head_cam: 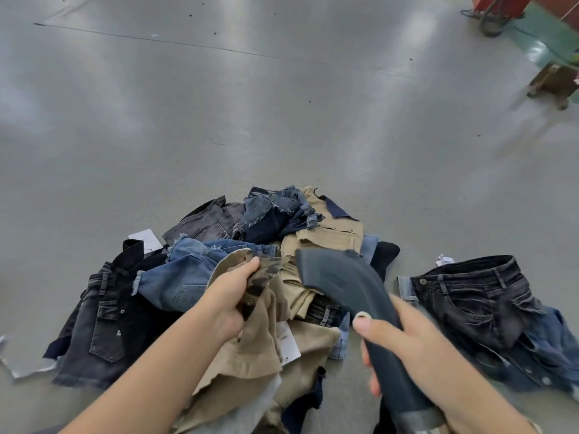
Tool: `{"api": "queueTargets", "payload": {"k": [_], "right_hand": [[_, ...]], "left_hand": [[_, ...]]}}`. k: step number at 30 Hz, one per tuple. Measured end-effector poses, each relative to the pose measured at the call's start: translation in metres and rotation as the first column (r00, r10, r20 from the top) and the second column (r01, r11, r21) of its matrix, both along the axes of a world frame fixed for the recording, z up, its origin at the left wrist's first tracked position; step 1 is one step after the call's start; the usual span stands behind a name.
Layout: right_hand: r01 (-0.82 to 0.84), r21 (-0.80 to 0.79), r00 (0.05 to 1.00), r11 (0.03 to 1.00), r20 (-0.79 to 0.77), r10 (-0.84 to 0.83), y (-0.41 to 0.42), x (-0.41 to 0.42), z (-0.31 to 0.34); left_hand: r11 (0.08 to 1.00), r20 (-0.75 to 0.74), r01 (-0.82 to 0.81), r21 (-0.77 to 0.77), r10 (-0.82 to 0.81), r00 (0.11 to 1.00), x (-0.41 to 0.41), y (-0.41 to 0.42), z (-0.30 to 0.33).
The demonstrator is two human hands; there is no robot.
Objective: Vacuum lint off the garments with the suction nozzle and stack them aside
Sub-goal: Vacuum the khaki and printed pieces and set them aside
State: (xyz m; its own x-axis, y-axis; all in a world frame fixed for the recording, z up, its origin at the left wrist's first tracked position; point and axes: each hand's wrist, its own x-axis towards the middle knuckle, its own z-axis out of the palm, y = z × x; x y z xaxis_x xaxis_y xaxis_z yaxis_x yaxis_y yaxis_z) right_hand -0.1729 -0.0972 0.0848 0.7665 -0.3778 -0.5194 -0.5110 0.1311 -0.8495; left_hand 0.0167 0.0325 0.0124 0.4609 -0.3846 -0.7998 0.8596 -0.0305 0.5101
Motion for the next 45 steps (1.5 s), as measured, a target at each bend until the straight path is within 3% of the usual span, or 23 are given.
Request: {"api": "queueTargets", "payload": {"k": [3, 6, 9, 12, 17, 24, 31, 35, 40, 42, 45], "right_hand": [[-0.081, 0.016, 0.997, 0.997, 0.001, 0.081, 0.014, -0.001, -0.006], [-0.155, -0.035, 0.987, 0.987, 0.035, 0.156, 0.022, -0.003, -0.011], [-0.165, -0.032, 0.985, 0.986, 0.038, 0.166, 0.024, 0.000, -0.011], [-0.059, 0.044, 0.997, 0.997, 0.061, 0.056, 0.019, 0.005, -0.009], [0.067, 0.082, 0.991, 0.994, 0.109, -0.076, 0.007, 0.002, -0.004], [-0.121, 0.041, 0.990, 0.992, 0.077, 0.118, 0.028, 0.000, -0.017], [0.086, 0.123, 0.991, 0.989, 0.095, -0.098, 0.005, 0.009, -0.005], [-0.022, 0.140, 0.993, 0.990, 0.118, 0.006, 0.014, 0.002, -0.005], [-0.187, 0.042, 0.977, 0.981, 0.112, 0.181, 0.028, 0.000, -0.011], [-0.123, 0.086, 0.989, 0.989, 0.096, 0.115, 0.024, 0.003, -0.009], [0.035, 0.120, 0.995, 0.992, 0.090, -0.046, 0.006, 0.005, -0.003]], "left_hand": [[0.999, 0.255, -0.017, 0.047, 0.005, 0.967, -0.003, -0.007, -0.008], [0.994, 0.490, -0.018, 0.108, -0.038, 0.871, -0.006, -0.009, -0.013], [0.997, 0.604, -0.017, 0.079, -0.034, 0.796, -0.010, -0.009, -0.017], [0.996, 0.681, -0.009, 0.089, -0.054, 0.730, -0.013, -0.010, -0.020], [0.992, 0.704, -0.064, 0.111, -0.033, 0.709, -0.012, -0.011, -0.021], [0.995, 0.673, -0.059, 0.078, -0.009, 0.740, -0.007, -0.012, -0.017], [0.998, 0.684, 0.053, 0.035, -0.062, 0.727, -0.015, -0.013, -0.019], [0.998, 0.674, -0.016, 0.056, -0.026, 0.738, -0.009, -0.013, -0.019], [0.999, 0.646, -0.019, 0.039, -0.011, 0.763, 0.000, -0.010, -0.017], [0.999, 0.658, 0.015, 0.036, -0.035, 0.752, -0.003, -0.010, -0.016], [0.991, 0.588, 0.109, -0.081, -0.041, 0.808, -0.006, -0.009, -0.015]]}}
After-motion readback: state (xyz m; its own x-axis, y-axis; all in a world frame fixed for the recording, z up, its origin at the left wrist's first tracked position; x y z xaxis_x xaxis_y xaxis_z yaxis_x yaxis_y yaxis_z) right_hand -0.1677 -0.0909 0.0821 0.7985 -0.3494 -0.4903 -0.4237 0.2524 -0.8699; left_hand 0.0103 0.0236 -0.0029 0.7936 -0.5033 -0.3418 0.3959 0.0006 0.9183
